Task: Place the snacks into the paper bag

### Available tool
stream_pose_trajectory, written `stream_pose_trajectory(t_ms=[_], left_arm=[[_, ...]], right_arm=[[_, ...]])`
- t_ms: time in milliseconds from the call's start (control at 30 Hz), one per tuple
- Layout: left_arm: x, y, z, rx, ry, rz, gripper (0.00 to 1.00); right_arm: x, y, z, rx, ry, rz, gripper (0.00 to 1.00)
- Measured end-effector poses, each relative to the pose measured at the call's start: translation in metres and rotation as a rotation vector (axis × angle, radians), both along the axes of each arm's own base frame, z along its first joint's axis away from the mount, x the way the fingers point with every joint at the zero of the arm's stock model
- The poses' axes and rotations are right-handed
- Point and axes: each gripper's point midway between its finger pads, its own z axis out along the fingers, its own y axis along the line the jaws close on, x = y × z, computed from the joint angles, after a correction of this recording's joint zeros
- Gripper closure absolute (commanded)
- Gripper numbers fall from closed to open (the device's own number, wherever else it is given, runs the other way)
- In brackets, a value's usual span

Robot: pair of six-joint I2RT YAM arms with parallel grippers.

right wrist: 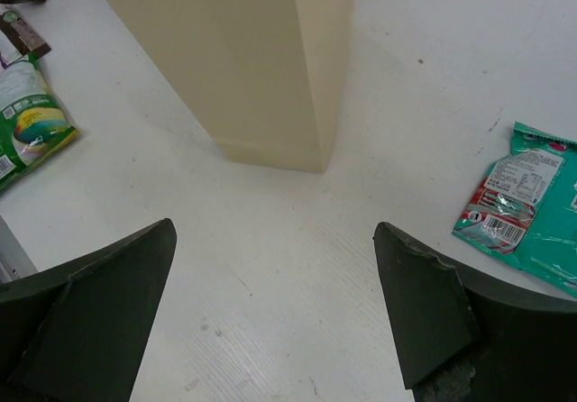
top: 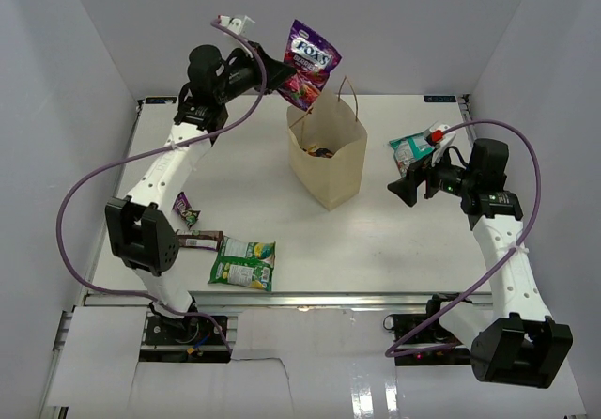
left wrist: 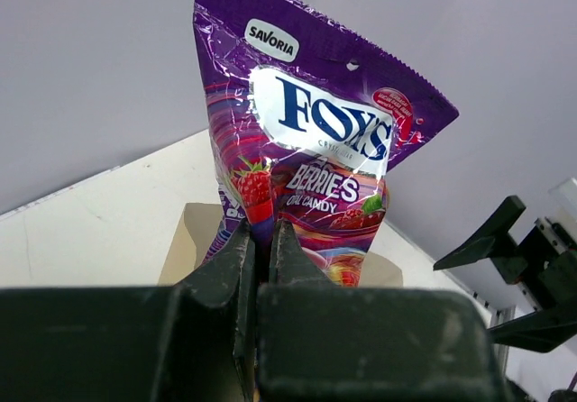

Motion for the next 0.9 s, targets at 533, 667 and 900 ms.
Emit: stream_pose_trajectory(t_ms=[533,667,900], left_arm=[[0.018,-0.02,-0.018,0.103,-0.118,-0.071,0.94],[0.03,-0.007,-0.01,0.112,-0.181,0.046,0.95],[0.035,0.003,0.006,0.122,-0.259,0.118,0.96]], right_arm=[[-0.004,-0.002,-0.015,-0.01,0.031,-0.016,0.04],[-0.005,-0.003,-0.02,-0.01,0.041,-0.017,0.04],[-0.005,-0.003,-0.023,-0.011,0.048,-0.02,0.04]])
